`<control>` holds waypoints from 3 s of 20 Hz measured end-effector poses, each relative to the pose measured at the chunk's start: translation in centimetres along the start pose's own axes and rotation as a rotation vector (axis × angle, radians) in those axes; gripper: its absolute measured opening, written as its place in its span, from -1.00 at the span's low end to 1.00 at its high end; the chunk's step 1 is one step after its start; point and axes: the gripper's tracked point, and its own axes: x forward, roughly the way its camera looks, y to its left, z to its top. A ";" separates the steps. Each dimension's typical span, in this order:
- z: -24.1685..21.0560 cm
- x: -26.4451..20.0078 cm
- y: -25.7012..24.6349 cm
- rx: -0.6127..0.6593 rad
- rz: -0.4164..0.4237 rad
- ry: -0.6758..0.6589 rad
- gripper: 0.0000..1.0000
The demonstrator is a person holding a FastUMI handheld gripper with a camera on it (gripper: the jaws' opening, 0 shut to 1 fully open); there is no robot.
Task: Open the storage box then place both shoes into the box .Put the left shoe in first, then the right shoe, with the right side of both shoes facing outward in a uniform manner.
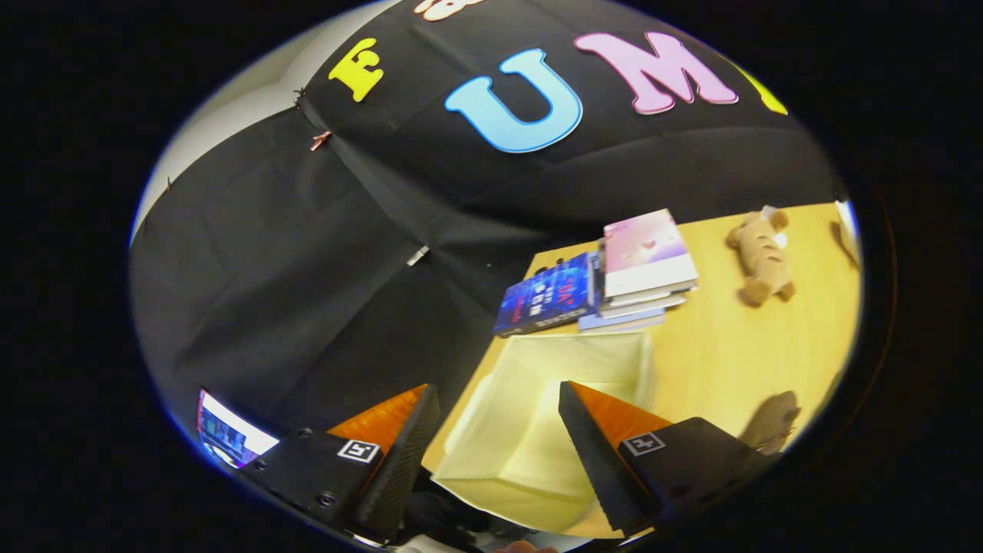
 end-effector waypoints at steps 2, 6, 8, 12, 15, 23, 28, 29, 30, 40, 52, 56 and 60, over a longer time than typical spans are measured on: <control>-0.6 -2.6 -3.5 -0.040 -0.084 -0.015 0.96; -2.2 -6.9 -11.1 -0.081 -0.272 -0.033 0.96; -3.4 -9.4 -14.5 -0.090 -0.348 -0.029 0.96; -5.9 -11.7 -20.6 -0.115 -0.496 0.001 0.96; -9.0 -13.2 -24.7 -0.128 -0.569 0.058 0.97; -15.8 -12.4 -32.0 -0.149 -0.656 0.210 0.97; -16.1 -8.7 -32.9 -0.096 -0.629 0.233 0.78; -16.1 -8.2 -32.7 -0.089 -0.616 0.236 0.60; -16.2 -8.1 -32.6 -0.085 -0.610 0.242 0.37; -15.4 -8.8 -33.5 0.016 -0.624 0.239 -0.81; -7.1 -11.1 -26.0 0.117 -0.601 0.156 -0.87; -3.0 -10.0 -20.8 0.161 -0.526 0.096 -0.87; -0.2 -7.3 -15.3 0.159 -0.430 0.082 -0.87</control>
